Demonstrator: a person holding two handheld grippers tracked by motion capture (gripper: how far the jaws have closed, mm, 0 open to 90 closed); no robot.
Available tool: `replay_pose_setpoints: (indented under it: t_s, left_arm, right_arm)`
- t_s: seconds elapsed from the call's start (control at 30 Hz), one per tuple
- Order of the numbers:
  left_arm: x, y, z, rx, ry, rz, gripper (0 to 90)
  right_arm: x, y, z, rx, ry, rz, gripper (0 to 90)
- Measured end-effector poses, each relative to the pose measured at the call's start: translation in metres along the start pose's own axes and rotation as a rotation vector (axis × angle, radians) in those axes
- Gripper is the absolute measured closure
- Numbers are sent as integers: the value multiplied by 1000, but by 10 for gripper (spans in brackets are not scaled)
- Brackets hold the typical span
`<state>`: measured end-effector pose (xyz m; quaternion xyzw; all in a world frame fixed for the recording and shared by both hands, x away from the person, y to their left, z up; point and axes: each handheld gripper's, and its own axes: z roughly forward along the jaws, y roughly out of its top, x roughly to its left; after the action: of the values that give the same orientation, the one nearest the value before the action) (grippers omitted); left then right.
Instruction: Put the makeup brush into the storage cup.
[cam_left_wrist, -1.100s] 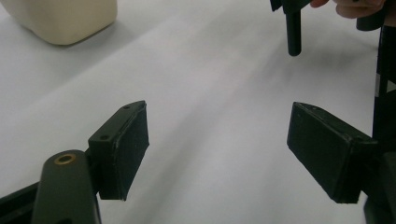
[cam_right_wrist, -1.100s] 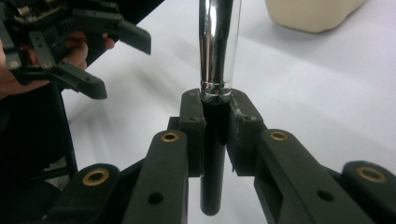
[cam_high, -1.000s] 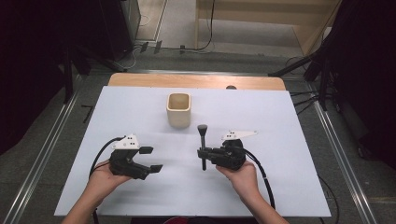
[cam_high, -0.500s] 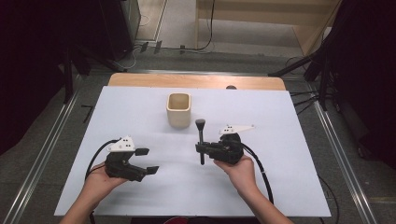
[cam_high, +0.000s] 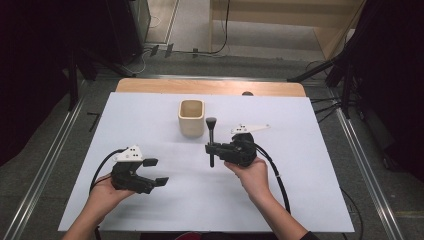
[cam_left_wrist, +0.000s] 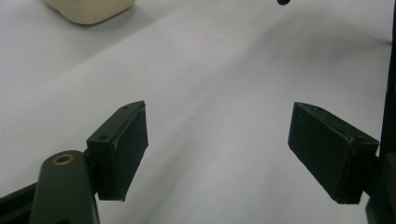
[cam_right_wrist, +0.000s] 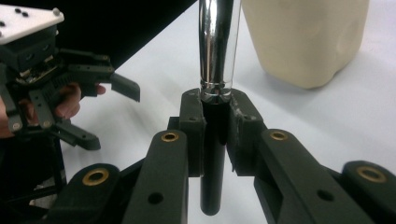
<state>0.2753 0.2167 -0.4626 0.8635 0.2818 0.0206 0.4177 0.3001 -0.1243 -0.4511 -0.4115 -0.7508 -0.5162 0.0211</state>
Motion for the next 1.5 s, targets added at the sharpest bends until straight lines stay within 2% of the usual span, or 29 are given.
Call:
replay_pose_setpoints:
  t_s: [0.33, 0.73, 1.23, 1.5]
  left_arm:
    - [1, 0, -1, -2, -2, -2, 206]
    - [2, 0, -1, 4, 0, -4, 206]
    - [1, 0, 1, 13, -5, 2, 206]
    - [0, 1, 2, 26, -8, 8, 206]
  right_arm:
    - [-2, 18, 5, -15, -9, 4, 795]
    - [0, 38, 9, -17, -31, -29, 795]
    - [-4, 59, 10, -33, -43, -15, 795]
    - [-4, 73, 10, -35, -64, -31, 795]
